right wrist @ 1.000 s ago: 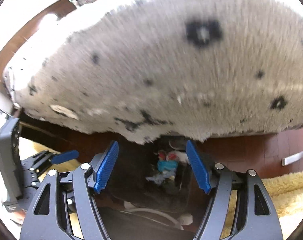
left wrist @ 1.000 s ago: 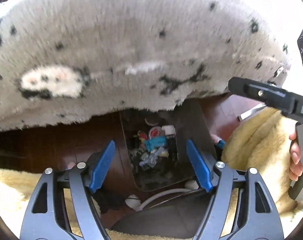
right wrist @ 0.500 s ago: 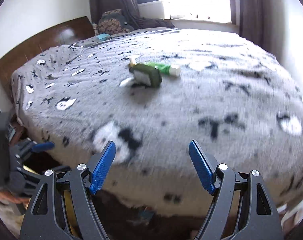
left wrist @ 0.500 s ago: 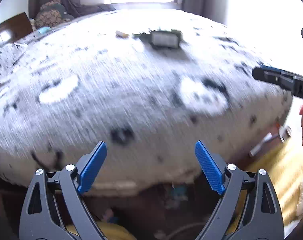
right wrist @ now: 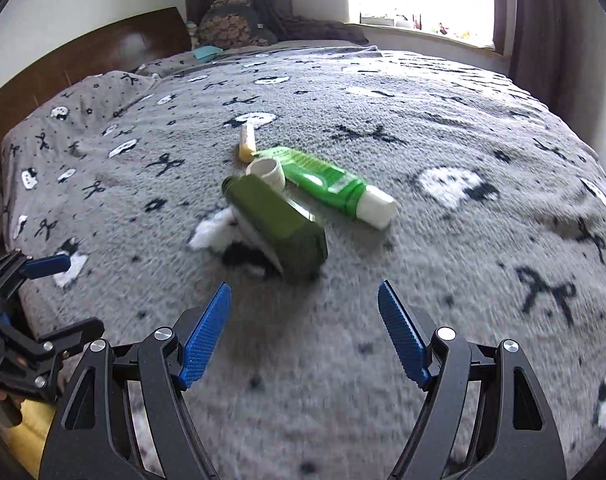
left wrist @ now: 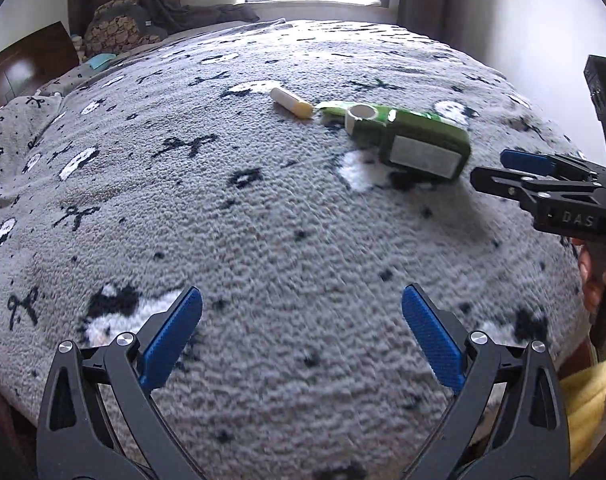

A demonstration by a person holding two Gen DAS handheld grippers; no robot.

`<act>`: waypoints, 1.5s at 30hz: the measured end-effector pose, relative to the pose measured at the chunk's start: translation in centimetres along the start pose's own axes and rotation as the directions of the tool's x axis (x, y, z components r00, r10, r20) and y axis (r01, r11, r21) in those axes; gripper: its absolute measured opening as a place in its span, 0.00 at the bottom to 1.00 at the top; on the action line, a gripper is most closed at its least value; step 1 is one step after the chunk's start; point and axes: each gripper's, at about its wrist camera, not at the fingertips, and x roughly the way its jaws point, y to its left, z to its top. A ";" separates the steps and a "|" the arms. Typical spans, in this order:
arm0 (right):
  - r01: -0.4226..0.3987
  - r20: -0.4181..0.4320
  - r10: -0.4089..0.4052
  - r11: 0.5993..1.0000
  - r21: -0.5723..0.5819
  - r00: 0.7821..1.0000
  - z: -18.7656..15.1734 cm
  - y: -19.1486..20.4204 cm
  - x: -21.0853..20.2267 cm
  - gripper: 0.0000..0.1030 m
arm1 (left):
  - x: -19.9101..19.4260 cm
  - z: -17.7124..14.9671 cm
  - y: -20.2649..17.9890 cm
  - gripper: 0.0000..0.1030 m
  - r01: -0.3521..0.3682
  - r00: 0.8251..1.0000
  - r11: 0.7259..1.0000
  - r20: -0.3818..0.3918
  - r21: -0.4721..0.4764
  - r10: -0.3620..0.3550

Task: Collect trash
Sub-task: 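Grasp the white tape roll with left tool while right tool grasps the green bottle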

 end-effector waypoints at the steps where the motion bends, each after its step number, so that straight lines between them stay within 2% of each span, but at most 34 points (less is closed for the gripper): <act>1: -0.003 0.002 0.003 1.000 0.000 1.000 0.4 0.1 0.6 0.74 | 0.3 0.2 0.1 0.92 0.004 1.000 1.000 -0.002 -0.007 -0.004; 5: -0.006 -0.005 0.006 1.000 0.003 1.000 1.8 0.4 3.3 0.74 | 1.3 0.8 0.3 0.92 0.009 1.000 1.000 -0.011 -0.014 -0.009; 13: -0.022 -0.018 0.021 0.999 -0.034 1.000 3.1 1.8 5.7 0.73 | 2.3 1.5 0.4 0.92 0.007 1.000 1.000 -0.022 -0.005 -0.007; 16: -0.016 -0.022 0.015 0.999 -0.046 1.000 3.2 2.0 6.1 0.56 | 2.4 2.0 0.7 0.92 0.010 1.000 1.000 -0.019 -0.018 -0.010; 23: -0.021 0.025 0.022 0.999 -0.041 0.999 3.1 1.2 3.6 0.36 | 3.4 4.8 0.6 0.92 0.003 1.000 1.000 0.016 -0.018 -0.003; 26: -0.023 0.058 0.024 1.000 -0.020 0.998 3.1 0.2 1.8 0.33 | 4.4 6.5 -0.2 0.92 -0.003 0.999 1.000 0.033 0.004 0.003; 33: 0.029 0.109 -0.032 0.999 0.030 0.994 2.5 -2.7 -1.6 0.31 | 7.0 10.2 -3.4 0.92 0.019 0.998 0.999 0.060 0.034 -0.021; 38: 0.064 0.102 -0.071 0.996 0.067 0.992 1.6 -5.3 -2.4 0.31 | 8.1 11.6 -6.3 0.91 0.054 0.996 0.997 0.063 0.063 -0.058; 41: 0.069 0.099 -0.076 0.995 0.075 0.992 1.1 -6.2 -2.8 0.31 | 9.3 12.0 -7.7 0.83 0.045 0.998 0.995 0.037 0.087 -0.049; 44: 0.065 0.106 -0.073 0.995 0.071 0.992 0.7 -6.6 -3.4 0.31 | 11.0 11.9 -7.8 0.70 0.034 0.999 0.998 -0.011 0.061 -0.034; 45: 0.066 0.108 -0.074 0.995 0.070 0.991 0.6 -6.7 -3.6 0.31 | 11.5 11.8 -7.7 0.57 0.036 0.999 0.998 -0.028 0.050 -0.035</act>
